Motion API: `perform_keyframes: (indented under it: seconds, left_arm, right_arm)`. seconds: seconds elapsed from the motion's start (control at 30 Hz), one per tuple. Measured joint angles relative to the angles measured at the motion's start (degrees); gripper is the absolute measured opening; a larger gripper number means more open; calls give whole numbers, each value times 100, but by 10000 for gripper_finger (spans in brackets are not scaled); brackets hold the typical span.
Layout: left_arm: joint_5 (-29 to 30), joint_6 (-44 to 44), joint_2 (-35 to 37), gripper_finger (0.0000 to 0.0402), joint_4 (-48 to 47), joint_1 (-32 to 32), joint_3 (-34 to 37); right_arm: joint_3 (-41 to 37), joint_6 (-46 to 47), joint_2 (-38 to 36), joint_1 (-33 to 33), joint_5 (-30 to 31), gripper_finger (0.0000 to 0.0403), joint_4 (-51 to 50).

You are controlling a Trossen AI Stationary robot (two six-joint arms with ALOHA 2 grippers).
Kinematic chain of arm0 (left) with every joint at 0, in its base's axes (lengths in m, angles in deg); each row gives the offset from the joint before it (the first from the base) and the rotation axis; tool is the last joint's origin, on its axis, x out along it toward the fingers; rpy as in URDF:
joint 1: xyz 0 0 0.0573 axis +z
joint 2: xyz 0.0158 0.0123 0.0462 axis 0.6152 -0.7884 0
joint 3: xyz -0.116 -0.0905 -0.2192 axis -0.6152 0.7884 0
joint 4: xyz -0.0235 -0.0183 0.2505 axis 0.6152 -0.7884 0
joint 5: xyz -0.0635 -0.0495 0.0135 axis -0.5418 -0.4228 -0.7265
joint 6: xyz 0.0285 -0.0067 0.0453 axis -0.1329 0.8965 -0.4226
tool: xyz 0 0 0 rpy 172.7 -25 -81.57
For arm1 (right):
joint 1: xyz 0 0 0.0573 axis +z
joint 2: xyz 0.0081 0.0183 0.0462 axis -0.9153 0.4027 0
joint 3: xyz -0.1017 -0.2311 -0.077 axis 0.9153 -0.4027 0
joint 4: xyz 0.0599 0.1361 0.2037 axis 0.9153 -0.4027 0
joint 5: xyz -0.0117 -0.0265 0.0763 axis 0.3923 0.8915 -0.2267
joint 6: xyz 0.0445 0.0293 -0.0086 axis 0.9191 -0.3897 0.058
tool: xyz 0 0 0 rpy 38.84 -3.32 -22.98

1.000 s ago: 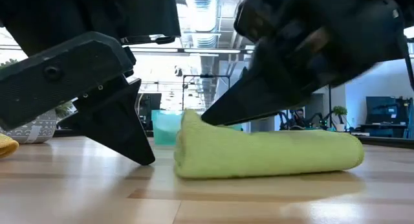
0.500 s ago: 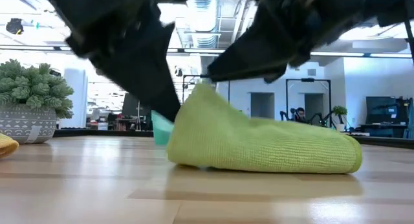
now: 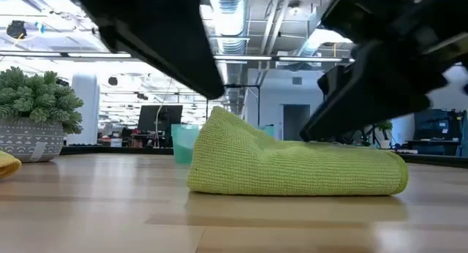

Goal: Fold microfiber towels
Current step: Fold the light green microfiber cloth

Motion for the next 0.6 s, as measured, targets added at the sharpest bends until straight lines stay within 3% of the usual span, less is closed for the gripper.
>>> perform_keyframes:
  seconds: [0.23,0.43,0.6]
  left_arm:
    - [91,-463,0,22,1022,421,682]
    - [-448,141,2,22,913,628,1247]
    - [-474,235,22,22,847,548,1272]
  right_arm:
    - [-173,185,0,-202,-74,118,187]
    - [-194,226,0,-220,-183,118,41]
    - [-198,183,-169,-219,-182,118,-18]
